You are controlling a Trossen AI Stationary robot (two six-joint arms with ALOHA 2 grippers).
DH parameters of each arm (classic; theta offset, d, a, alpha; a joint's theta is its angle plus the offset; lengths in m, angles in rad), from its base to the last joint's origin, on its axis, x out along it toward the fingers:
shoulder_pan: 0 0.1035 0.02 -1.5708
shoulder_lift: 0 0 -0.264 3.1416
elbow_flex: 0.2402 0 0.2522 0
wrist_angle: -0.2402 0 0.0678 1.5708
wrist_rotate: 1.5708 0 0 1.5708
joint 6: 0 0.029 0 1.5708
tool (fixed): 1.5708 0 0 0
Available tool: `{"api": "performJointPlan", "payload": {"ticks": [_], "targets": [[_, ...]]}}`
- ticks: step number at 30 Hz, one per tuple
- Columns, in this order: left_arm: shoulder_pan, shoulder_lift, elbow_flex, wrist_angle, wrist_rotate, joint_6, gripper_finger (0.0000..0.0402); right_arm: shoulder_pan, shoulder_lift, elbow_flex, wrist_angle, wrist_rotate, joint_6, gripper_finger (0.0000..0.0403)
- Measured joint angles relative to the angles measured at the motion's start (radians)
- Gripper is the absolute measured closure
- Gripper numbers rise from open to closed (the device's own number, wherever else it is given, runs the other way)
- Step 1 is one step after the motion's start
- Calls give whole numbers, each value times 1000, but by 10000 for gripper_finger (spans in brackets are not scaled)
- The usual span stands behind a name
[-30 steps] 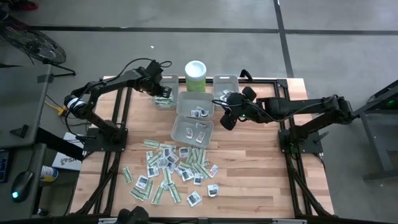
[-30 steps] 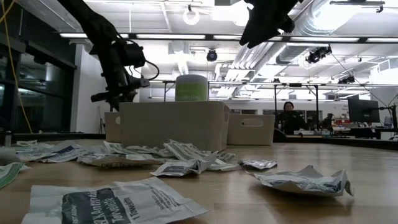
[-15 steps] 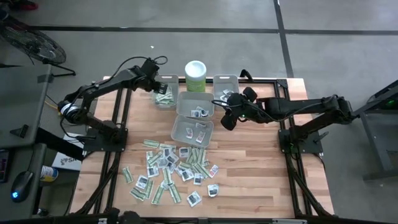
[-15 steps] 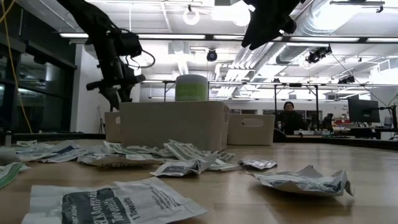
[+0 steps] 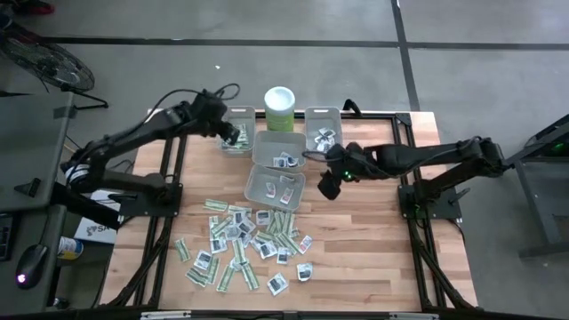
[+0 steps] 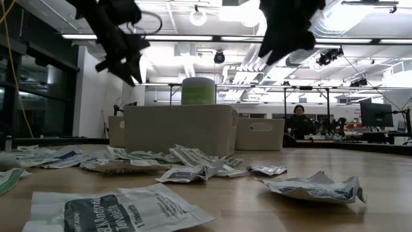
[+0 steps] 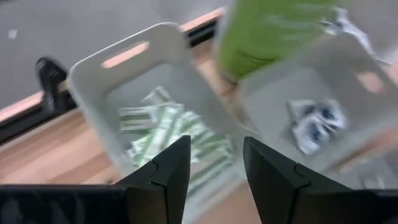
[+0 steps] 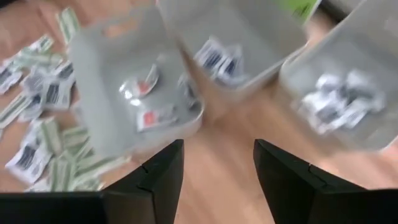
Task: Pick & Place First Aid Supplies
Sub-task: Put the towelette pack into the right bin
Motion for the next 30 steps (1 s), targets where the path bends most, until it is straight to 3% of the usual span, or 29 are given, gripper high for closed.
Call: {"api": "performJointPlan", "payload": {"ticks": [6,14,23,30], "targets": [[-190,-69,0,-23,-84,-33,254,82,0,-85,66,-90,144,229],[-432,-144,0,-77,-189,-118,254,231,0,-179,284,-207,230,250],[-654,-168,0,-112,-286,-202,254,408,62,-193,551,-217,-8,258],[-774,-168,0,-108,-333,-273,254,477,191,-193,689,-276,-51,258]]}}
